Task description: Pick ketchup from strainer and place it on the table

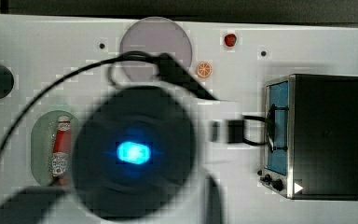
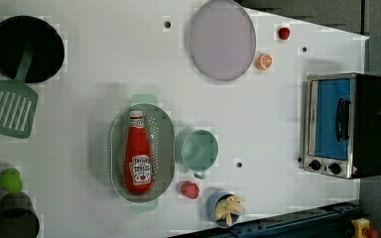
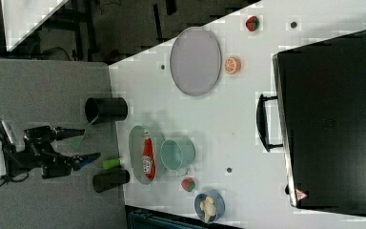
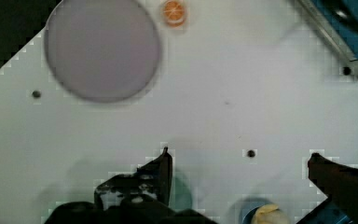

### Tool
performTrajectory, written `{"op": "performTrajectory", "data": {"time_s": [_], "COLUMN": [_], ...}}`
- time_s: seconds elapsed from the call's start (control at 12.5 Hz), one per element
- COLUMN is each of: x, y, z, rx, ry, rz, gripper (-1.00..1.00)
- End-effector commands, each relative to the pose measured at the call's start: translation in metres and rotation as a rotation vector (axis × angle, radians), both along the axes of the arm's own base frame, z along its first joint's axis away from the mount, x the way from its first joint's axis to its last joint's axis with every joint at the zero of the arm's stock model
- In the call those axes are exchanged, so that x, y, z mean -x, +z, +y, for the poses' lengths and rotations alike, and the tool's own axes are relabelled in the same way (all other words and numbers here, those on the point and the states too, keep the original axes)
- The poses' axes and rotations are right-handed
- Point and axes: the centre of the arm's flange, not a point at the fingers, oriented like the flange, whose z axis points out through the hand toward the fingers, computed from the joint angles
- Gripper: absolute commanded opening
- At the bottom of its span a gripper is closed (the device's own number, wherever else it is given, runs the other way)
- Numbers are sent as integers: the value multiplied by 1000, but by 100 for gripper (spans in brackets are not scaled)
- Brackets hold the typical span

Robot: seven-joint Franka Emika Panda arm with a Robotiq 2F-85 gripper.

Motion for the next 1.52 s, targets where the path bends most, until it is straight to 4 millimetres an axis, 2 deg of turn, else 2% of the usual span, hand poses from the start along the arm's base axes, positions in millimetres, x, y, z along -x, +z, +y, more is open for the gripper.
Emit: {"op": "performTrajectory", "data": {"time_s": [0.08,0.32,0.48,0.64,0.8,1.04,1.36,1.52], "x": [1,17,31,44,55,68,88,96], "y": [-55,-75,-97,-126,-163,-225,-305,-335], "z": [117,197,244,282,309,327,322,325], "rx": [11,12,0,-23,-58,-94,-92,-129], "ry": [187,343,439,519,574,623,649,655], "rz": [98,83,91,96,85,37,8,5], "gripper": [100,100,100,100,100,100,100,100]}}
